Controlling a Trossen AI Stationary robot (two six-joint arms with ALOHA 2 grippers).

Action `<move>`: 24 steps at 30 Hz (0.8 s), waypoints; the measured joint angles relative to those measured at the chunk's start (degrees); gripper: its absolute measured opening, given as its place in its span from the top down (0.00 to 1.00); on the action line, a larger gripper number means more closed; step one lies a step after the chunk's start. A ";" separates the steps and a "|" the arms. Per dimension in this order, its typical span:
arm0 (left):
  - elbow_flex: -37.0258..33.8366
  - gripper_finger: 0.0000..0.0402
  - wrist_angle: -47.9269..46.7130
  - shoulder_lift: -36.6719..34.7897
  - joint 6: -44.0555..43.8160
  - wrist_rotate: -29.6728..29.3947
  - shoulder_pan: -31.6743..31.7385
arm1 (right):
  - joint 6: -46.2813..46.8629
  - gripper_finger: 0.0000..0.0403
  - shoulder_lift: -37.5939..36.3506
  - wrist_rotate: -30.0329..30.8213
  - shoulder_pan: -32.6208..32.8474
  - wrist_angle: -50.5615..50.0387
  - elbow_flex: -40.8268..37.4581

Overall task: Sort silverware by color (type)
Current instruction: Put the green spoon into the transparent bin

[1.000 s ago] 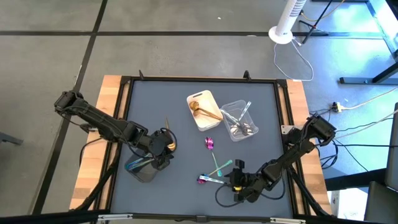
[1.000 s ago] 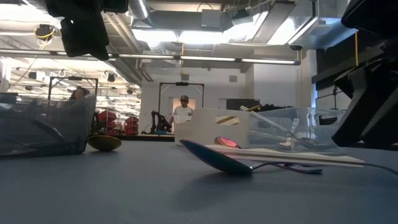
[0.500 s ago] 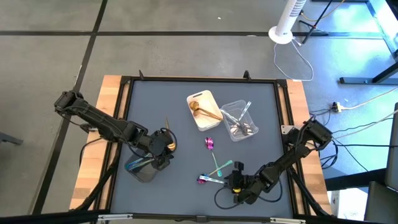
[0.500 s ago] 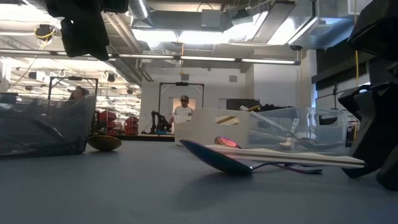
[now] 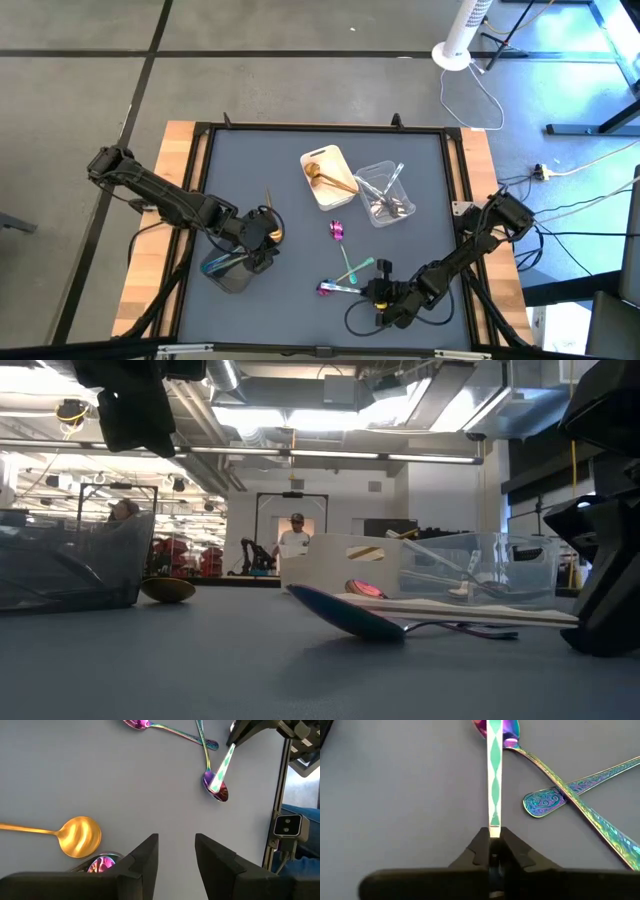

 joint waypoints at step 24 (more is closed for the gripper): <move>-0.07 0.69 0.02 0.00 0.02 -0.04 0.00 | -1.90 0.99 -23.55 12.17 -1.71 -14.83 -0.07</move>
